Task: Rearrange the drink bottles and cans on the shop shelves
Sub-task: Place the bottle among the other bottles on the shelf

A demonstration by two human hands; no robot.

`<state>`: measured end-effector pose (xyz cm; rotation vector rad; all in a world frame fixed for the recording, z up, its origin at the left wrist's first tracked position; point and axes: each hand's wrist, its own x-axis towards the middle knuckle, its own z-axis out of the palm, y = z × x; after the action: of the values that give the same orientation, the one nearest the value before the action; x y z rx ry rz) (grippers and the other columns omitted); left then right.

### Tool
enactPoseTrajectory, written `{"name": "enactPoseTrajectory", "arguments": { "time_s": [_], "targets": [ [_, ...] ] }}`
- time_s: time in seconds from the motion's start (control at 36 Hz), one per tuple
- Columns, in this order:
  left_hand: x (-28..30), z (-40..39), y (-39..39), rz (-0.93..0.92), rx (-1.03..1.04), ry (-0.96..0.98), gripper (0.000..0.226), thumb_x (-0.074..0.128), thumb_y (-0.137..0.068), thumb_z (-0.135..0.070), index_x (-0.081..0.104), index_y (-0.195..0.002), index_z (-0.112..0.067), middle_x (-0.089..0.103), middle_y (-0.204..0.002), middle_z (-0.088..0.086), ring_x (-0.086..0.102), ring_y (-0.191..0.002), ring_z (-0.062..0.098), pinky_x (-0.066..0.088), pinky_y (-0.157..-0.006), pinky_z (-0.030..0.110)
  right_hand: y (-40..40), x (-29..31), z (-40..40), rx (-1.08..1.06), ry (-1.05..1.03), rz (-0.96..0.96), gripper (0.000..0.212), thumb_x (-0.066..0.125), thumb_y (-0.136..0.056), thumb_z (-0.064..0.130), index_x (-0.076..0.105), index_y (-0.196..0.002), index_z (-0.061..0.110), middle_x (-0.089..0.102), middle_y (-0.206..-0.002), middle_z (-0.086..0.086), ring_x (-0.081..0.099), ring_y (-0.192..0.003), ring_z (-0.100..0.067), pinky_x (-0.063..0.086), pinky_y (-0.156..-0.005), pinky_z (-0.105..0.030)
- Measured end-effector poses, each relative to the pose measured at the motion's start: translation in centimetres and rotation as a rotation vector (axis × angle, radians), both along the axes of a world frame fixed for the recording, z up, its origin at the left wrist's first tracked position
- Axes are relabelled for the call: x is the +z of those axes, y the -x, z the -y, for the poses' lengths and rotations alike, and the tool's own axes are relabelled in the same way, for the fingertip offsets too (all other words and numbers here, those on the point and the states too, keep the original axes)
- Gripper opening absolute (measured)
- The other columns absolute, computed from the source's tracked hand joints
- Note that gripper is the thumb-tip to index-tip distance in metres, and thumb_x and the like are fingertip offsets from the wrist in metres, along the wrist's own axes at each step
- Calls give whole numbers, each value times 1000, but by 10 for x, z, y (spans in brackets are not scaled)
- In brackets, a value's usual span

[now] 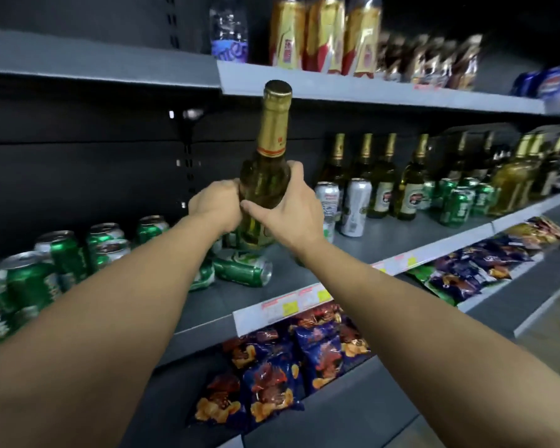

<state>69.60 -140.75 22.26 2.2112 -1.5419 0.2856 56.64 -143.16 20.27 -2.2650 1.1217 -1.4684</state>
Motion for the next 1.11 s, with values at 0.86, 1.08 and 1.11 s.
{"name": "enactPoseTrajectory", "arguments": {
  "time_s": [0.86, 1.08, 1.11],
  "targets": [
    [-91, 270, 436, -90, -657, -195, 24, 52, -92, -20, 56, -115, -21, 58, -121, 6, 54, -114, 27, 41, -83, 37, 436, -80, 194, -694, -332, -138, 76, 70, -67, 68, 40, -115, 17, 64, -104, -5, 60, -102, -30, 49, -78, -39],
    [-75, 396, 506, -121, -713, -197, 31, 50, -89, -9, 56, -116, -22, 58, -121, 3, 54, -111, 24, 44, -87, 36, 521, -59, 310, -767, -357, -132, 80, 72, -70, 63, 37, -125, 16, 62, -117, -9, 59, -105, -31, 49, -80, -39],
    [-75, 409, 516, -116, -719, -200, 31, 50, -89, -8, 56, -116, -22, 58, -120, 3, 54, -110, 25, 44, -86, 36, 532, -57, 323, -773, -351, -117, 79, 73, -69, 63, 38, -124, 18, 62, -118, -9, 60, -105, -31, 50, -81, -39]
  ]
}}
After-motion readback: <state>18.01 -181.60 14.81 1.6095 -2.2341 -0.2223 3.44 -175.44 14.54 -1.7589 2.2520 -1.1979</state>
